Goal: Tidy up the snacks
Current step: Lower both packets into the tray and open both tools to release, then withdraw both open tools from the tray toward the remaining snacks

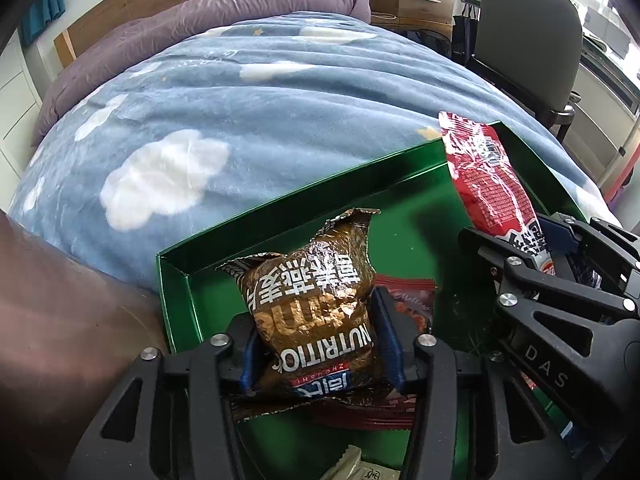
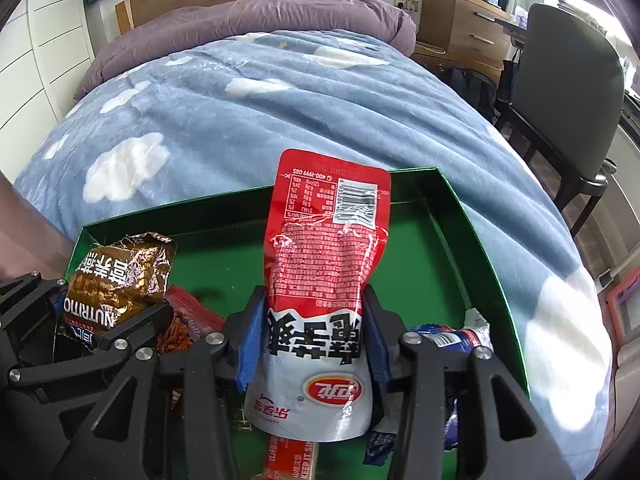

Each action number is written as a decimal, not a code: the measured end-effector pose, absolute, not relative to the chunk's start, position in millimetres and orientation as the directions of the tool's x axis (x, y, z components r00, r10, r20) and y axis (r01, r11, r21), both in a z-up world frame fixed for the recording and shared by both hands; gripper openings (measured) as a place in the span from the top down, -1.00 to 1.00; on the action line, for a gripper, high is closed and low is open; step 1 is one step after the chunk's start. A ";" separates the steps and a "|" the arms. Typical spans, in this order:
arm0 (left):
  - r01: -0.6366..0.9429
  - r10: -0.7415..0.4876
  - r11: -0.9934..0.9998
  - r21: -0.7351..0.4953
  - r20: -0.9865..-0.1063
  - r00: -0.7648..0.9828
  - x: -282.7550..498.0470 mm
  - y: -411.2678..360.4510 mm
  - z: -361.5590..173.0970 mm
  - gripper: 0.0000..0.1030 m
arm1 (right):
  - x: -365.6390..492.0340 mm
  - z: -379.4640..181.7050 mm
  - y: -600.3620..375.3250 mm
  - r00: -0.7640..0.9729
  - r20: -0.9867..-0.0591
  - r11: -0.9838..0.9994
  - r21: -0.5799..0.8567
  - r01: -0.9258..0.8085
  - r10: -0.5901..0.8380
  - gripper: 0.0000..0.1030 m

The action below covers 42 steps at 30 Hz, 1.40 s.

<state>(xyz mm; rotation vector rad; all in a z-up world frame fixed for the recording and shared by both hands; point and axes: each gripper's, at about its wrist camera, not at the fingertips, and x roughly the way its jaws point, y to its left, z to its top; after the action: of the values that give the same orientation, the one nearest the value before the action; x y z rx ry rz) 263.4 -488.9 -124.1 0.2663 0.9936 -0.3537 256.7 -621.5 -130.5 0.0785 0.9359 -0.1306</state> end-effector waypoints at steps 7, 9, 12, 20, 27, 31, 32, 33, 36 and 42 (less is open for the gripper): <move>0.396 -0.155 0.916 0.070 -0.847 0.508 266.2 -487.7 -121.0 -0.03 | 256.7 -127.0 -624.2 0.586 -0.805 0.987 0.011 0.162 -0.087 -0.71; 0.393 -0.149 0.916 0.078 -0.845 0.514 266.8 -487.7 -119.3 -0.06 | 256.8 -125.6 -624.6 0.586 -0.805 0.986 0.006 0.164 -0.092 -0.77; 0.388 -0.138 0.917 0.091 -0.841 0.523 266.2 -488.0 -116.1 -0.07 | 256.4 -122.5 -624.4 0.588 -0.802 0.986 -0.002 0.169 -0.103 -0.87; 0.389 -0.149 0.917 0.092 -0.825 0.546 261.6 -487.3 -96.2 -0.15 | 250.4 -100.5 -626.4 0.609 -0.783 0.983 -0.011 0.185 -0.123 -0.95; 0.424 -0.195 0.902 0.074 -0.808 0.555 241.7 -487.1 -67.9 -0.16 | 227.6 -57.0 -620.4 0.651 -0.745 0.982 -0.028 0.189 -0.147 -0.98; 0.446 -0.230 0.893 0.054 -0.798 0.557 221.9 -481.3 -47.1 -0.16 | 210.3 -30.7 -617.4 0.666 -0.725 0.978 -0.050 0.202 -0.175 -1.00; 0.449 -0.236 0.892 0.050 -0.796 0.558 218.4 -479.7 -43.5 -0.16 | 203.6 -22.7 -617.0 0.669 -0.720 0.976 -0.051 0.209 -0.182 -1.00; 0.453 -0.245 0.890 0.045 -0.792 0.559 211.8 -477.0 -37.6 -0.16 | 197.8 -16.4 -616.9 0.674 -0.716 0.975 -0.050 0.215 -0.185 -1.00; 0.471 -0.266 0.881 0.040 -0.782 0.564 193.1 -469.1 -23.1 -0.16 | 175.2 2.6 -614.2 0.689 -0.694 0.970 -0.053 0.238 -0.207 -1.00; 0.509 -0.300 0.859 0.051 -0.756 0.581 150.5 -449.3 3.5 -0.16 | 126.0 23.4 -601.9 0.705 -0.676 0.965 -0.037 0.260 -0.215 -1.00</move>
<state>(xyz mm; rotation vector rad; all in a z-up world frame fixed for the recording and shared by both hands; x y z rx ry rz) 150.5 -449.3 3.5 0.2765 0.8242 -0.4796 126.0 -601.9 23.4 0.0629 0.7431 -0.2642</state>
